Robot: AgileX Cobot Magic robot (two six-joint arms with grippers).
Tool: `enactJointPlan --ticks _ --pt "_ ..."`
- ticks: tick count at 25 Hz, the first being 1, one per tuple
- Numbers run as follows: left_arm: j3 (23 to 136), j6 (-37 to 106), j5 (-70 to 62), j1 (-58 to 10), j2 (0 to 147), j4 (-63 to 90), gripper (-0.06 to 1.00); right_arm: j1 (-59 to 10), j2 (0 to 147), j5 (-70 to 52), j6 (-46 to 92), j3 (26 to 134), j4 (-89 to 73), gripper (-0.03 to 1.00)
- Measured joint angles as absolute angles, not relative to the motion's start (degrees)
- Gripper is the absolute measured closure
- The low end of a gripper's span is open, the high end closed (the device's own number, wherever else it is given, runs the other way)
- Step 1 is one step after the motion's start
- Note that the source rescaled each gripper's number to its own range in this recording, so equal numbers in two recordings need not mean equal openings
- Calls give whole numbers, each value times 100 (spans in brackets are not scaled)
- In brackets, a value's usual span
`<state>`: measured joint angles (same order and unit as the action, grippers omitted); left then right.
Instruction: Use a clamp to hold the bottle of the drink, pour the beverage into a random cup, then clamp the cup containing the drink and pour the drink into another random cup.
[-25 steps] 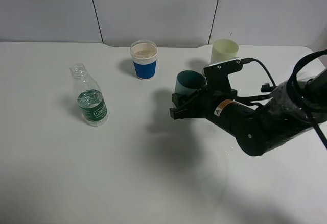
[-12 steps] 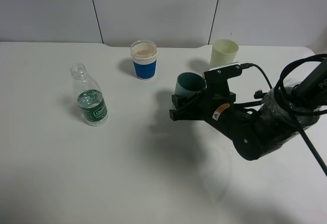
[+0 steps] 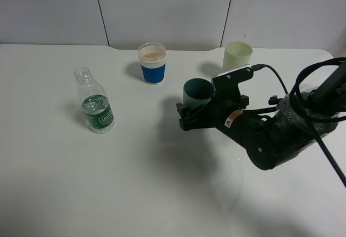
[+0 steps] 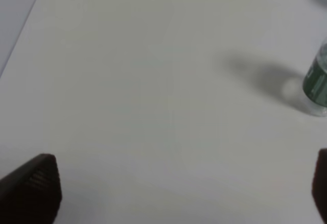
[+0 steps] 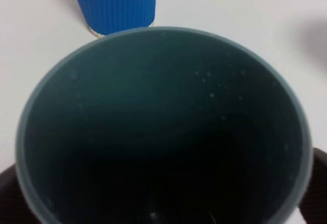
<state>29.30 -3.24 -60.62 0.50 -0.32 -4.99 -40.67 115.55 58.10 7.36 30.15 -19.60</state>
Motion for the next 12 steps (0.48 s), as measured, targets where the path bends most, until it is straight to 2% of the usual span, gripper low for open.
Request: enactJointPlan --ticks 1,2,5,12 --pt "2930 -324 -6062 50 -32 -499 -6 -4067 11566 5862 736 3015 -1941 25" --pt "2930 -319 -6062 50 -32 -499 -6 -4067 11573 5897 736 3015 -1898 12" --pt "2930 -320 -6062 50 -32 -499 -6 -4067 11593 5984 736 3015 -1845 1" --pt "2930 -320 -6062 50 -32 -499 -6 -4120 11211 5930 747 2902 -1844 -2"
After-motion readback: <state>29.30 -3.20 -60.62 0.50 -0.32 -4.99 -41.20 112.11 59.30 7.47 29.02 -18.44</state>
